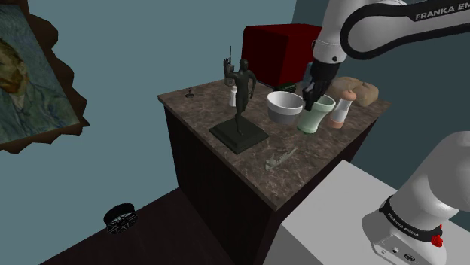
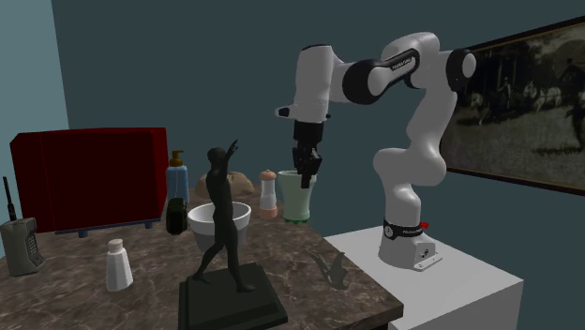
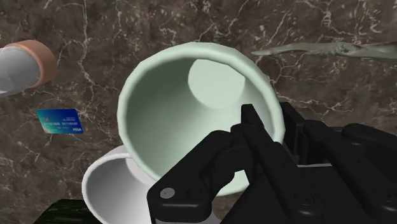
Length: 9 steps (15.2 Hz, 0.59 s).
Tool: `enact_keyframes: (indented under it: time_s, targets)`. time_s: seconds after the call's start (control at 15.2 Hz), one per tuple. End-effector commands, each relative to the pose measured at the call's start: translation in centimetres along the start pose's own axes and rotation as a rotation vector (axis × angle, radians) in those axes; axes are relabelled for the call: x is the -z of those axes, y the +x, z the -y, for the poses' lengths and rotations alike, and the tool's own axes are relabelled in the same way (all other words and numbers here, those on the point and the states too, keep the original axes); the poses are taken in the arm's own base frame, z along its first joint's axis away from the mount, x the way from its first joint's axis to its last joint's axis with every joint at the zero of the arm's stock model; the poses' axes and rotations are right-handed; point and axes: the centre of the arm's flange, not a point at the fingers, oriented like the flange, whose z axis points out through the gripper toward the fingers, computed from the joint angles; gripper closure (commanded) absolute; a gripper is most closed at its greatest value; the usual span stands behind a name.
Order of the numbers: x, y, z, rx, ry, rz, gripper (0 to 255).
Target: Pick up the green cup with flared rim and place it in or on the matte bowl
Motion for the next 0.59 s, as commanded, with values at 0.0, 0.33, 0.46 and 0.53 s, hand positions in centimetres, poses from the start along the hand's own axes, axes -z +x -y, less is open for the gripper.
enact_keyframes:
  time_s: [0.0, 0.33, 0.46, 0.53]
  targets:
    - [1.0, 0.1, -0.2, 0.0, 0.0, 0.0, 255]
    - [3.6, 0.2, -0.5, 0.0, 0.0, 0.0, 255]
    - [4.7, 0.3, -0.6, 0.0, 0.0, 0.0, 255]
    - [5.2, 0.3, -0.6, 0.0, 0.0, 0.0, 255]
